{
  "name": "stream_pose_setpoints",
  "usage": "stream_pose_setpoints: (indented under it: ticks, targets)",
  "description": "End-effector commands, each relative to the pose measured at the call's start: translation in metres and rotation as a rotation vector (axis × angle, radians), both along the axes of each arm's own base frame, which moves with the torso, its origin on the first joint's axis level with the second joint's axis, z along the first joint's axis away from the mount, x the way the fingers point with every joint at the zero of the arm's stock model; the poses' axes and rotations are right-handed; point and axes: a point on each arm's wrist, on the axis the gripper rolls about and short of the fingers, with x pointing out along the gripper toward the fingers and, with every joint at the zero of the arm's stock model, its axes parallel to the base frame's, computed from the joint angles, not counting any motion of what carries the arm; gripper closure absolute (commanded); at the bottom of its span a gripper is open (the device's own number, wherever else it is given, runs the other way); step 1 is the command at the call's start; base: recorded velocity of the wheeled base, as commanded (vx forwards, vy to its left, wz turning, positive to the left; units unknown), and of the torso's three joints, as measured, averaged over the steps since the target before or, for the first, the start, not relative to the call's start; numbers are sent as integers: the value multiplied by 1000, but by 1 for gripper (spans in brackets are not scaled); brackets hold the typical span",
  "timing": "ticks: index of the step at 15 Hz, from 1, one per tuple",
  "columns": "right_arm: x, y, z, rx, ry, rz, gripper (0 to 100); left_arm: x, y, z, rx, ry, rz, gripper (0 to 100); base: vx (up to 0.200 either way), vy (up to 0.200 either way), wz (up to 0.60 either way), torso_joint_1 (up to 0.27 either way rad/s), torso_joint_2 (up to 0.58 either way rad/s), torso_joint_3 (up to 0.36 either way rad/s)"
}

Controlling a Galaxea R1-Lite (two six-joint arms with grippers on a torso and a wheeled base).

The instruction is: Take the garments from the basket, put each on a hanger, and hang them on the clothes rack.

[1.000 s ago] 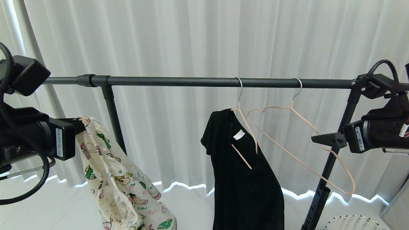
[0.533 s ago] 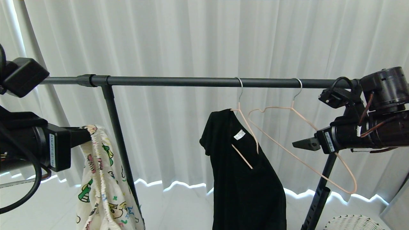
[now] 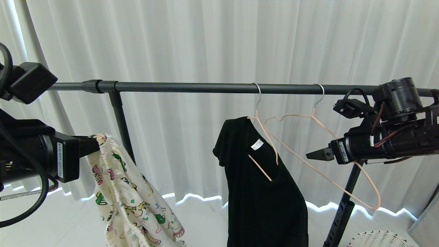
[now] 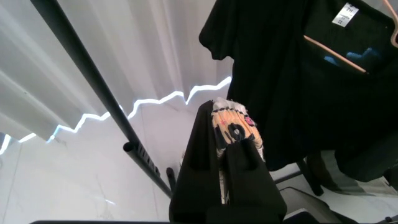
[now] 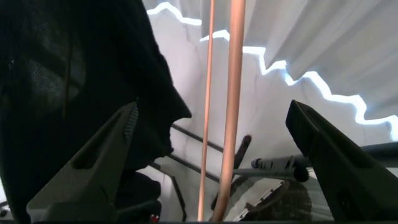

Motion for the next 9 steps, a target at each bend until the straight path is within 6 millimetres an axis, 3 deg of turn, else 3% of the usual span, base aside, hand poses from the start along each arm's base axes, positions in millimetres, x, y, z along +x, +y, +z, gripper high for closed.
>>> stream_pose_setpoints:
  ticks: [1, 9]
  targets:
    - [2, -1, -2, -2, 9, -4, 100, 1, 0, -1, 1, 3, 0, 100, 0, 0, 0, 0, 0, 0]
    - [-2, -2, 2, 5, -6, -5, 100, 0, 0, 0, 2, 1, 0, 100, 0, 0, 0, 0, 0, 0]
